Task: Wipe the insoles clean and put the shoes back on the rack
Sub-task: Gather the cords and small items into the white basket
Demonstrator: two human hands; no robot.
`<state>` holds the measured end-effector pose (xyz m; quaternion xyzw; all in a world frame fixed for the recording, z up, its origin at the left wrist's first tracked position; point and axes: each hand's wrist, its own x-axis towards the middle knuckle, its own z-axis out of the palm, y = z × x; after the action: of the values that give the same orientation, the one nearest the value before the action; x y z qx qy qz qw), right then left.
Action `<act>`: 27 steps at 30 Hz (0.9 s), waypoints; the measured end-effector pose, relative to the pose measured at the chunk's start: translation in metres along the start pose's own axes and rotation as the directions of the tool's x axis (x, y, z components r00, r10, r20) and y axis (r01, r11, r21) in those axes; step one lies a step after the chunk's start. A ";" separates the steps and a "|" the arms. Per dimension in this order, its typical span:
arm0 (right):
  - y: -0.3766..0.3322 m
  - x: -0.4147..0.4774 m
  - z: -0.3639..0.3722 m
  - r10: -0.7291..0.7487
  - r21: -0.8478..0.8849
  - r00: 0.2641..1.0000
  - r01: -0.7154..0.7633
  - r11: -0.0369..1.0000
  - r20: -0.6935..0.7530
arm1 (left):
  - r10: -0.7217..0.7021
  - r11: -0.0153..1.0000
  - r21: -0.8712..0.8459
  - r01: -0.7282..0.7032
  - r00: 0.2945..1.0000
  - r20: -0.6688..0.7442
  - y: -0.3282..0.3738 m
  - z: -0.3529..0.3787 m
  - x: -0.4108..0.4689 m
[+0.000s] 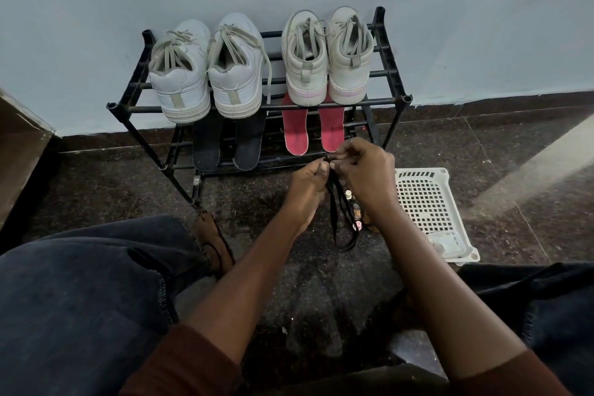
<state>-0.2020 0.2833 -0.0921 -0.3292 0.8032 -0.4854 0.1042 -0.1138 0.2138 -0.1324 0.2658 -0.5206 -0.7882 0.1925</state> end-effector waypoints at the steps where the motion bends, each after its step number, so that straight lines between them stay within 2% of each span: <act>1: 0.001 0.000 0.000 0.010 0.016 1.000 -0.010 1.000 -0.015 | -0.002 1.000 -0.021 0.002 1.000 0.006 0.002 0.001 -0.001; 4: 0.002 -0.001 0.000 0.019 0.072 0.998 -0.015 0.997 -0.060 | 0.000 0.999 -0.049 0.001 1.000 0.024 0.007 0.002 -0.001; 7: 0.008 0.002 0.000 0.077 0.019 0.993 -0.075 0.997 -0.092 | 0.004 0.998 -0.055 -0.003 1.000 0.019 0.009 0.003 0.000; 9: 0.012 0.003 0.000 0.161 0.122 0.987 -0.157 0.980 -0.024 | 0.010 0.998 -0.054 -0.010 1.000 -0.004 0.011 0.004 0.002; 12: 0.015 -0.001 0.002 0.214 0.285 0.967 -0.246 0.926 0.138 | 0.022 0.989 -0.142 -0.031 0.998 -0.066 0.013 0.004 0.005; 17: 0.019 -0.007 0.012 0.189 0.226 0.897 -0.296 0.928 0.400 | 0.069 0.980 -0.174 -0.092 0.989 -0.131 0.011 0.000 0.008; 21: 0.021 -0.013 0.022 0.188 0.206 0.874 -0.306 0.929 0.449 | 0.137 0.990 0.004 -0.138 0.980 -0.146 0.011 0.000 0.007; 23: 0.022 -0.015 0.024 0.162 0.206 0.869 -0.285 0.936 0.468 | 0.137 0.990 0.039 -0.133 0.979 -0.149 0.012 -0.002 0.008; 27: 0.024 -0.014 0.023 0.106 0.255 0.860 -0.263 0.930 0.500 | 0.037 0.989 -0.129 -0.066 0.975 -0.218 0.017 -0.006 0.009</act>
<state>-0.1898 0.2830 -0.1261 -0.3380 0.6928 -0.4985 0.3966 -0.1163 0.1977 -0.1206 0.3222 -0.4489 -0.7830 0.2857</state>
